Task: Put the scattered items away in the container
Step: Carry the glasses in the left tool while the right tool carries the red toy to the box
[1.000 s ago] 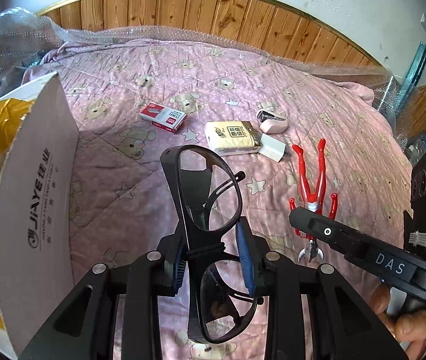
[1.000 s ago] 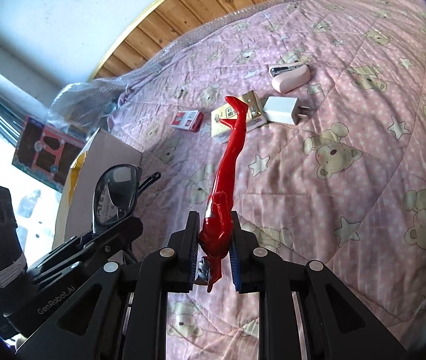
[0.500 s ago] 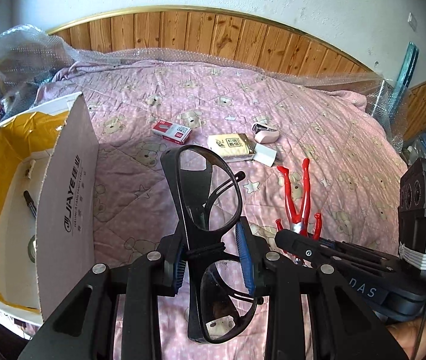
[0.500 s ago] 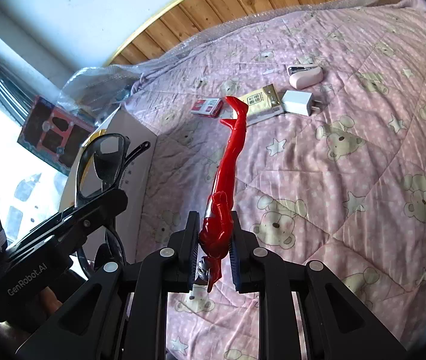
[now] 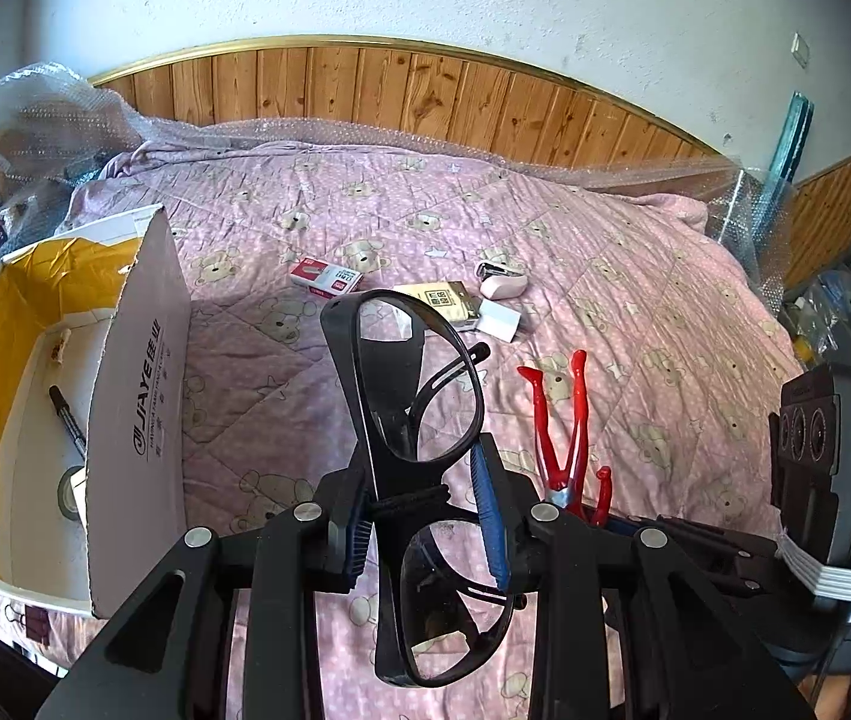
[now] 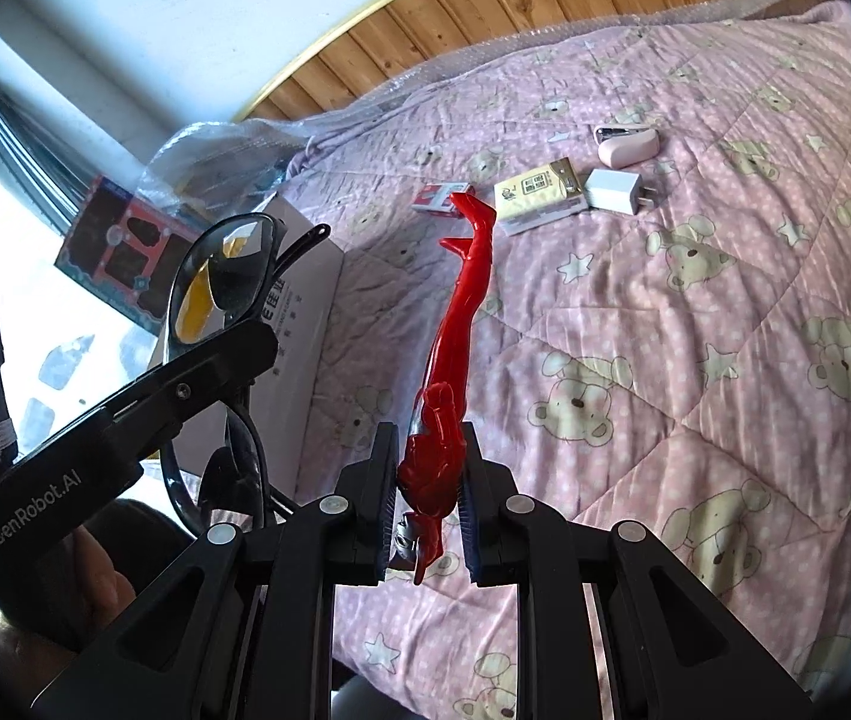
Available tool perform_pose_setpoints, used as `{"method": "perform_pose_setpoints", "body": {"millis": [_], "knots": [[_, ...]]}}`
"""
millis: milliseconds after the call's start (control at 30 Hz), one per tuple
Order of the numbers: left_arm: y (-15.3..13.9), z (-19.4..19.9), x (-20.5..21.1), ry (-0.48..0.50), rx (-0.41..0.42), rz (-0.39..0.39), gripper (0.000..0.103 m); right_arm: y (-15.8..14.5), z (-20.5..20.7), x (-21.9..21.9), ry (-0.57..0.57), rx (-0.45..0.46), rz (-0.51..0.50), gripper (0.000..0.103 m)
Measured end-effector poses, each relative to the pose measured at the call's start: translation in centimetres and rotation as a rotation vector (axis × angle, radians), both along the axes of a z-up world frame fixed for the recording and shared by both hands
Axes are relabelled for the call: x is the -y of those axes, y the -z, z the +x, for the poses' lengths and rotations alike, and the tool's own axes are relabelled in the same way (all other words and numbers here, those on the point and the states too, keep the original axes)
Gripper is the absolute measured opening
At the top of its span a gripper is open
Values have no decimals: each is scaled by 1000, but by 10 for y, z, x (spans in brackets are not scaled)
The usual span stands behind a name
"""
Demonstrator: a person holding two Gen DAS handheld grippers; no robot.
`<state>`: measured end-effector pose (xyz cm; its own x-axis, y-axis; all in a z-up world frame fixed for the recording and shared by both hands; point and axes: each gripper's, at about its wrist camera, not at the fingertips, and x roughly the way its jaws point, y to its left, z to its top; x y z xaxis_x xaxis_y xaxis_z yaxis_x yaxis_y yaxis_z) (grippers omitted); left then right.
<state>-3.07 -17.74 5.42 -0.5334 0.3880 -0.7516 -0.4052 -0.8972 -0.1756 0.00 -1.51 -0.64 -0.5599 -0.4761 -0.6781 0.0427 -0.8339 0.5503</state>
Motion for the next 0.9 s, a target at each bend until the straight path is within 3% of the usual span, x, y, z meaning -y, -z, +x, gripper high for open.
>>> {"method": "perform_pose_setpoints", "body": {"millis": [233, 900], "knots": [[-8, 7, 9, -12, -22, 17, 32, 1, 4, 6, -12, 9, 15, 19], [-21, 2, 65, -90, -45, 97, 32, -36, -4, 51, -88, -43, 80, 19]]}}
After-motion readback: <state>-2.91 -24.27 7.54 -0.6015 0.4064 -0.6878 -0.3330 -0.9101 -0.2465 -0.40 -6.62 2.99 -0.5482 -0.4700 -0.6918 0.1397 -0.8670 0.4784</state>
